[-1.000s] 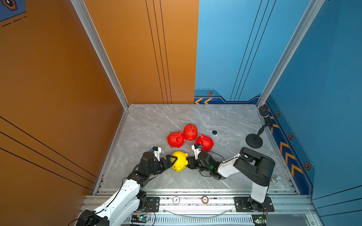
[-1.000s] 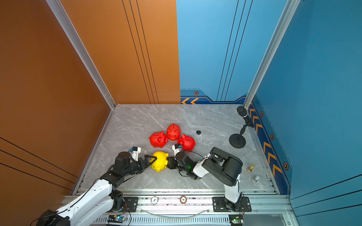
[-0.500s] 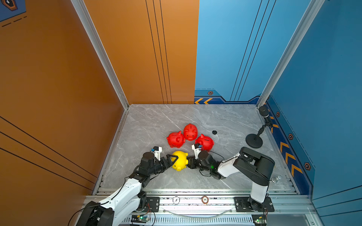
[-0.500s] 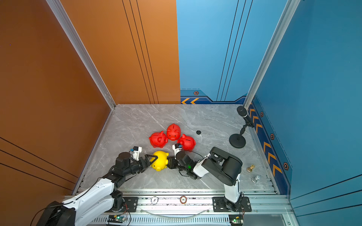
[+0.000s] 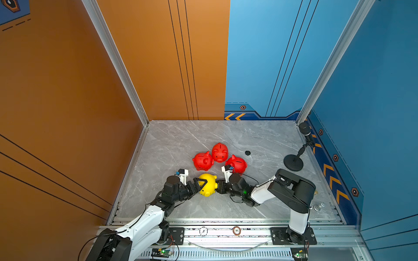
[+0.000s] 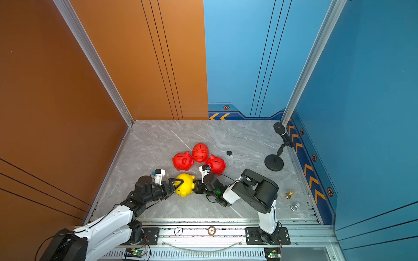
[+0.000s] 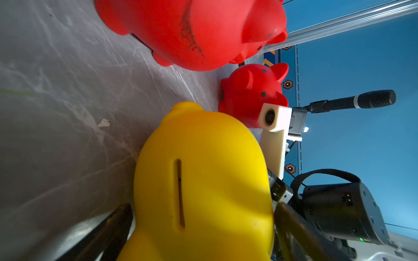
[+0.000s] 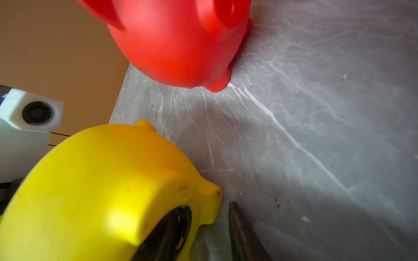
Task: Open piggy banks
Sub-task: Adjust the piggy bank at the center of the board.
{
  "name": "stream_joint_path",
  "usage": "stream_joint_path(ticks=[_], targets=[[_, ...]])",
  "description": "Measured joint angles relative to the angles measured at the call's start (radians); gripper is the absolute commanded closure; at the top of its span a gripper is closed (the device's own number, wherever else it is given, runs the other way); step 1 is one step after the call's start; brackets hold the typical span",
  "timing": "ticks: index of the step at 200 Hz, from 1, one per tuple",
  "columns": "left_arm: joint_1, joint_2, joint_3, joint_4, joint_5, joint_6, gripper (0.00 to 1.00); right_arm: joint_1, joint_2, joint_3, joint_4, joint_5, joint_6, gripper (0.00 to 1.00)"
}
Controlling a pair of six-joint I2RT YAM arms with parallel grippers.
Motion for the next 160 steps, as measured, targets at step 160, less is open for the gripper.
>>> stream_joint_path(ticks=[160], targets=[[-0.002, -0.103, 0.011, -0.087, -0.075, -0.048, 0.04, -0.003, 0.021, 0.000, 0.050, -0.015, 0.015, 0.57]])
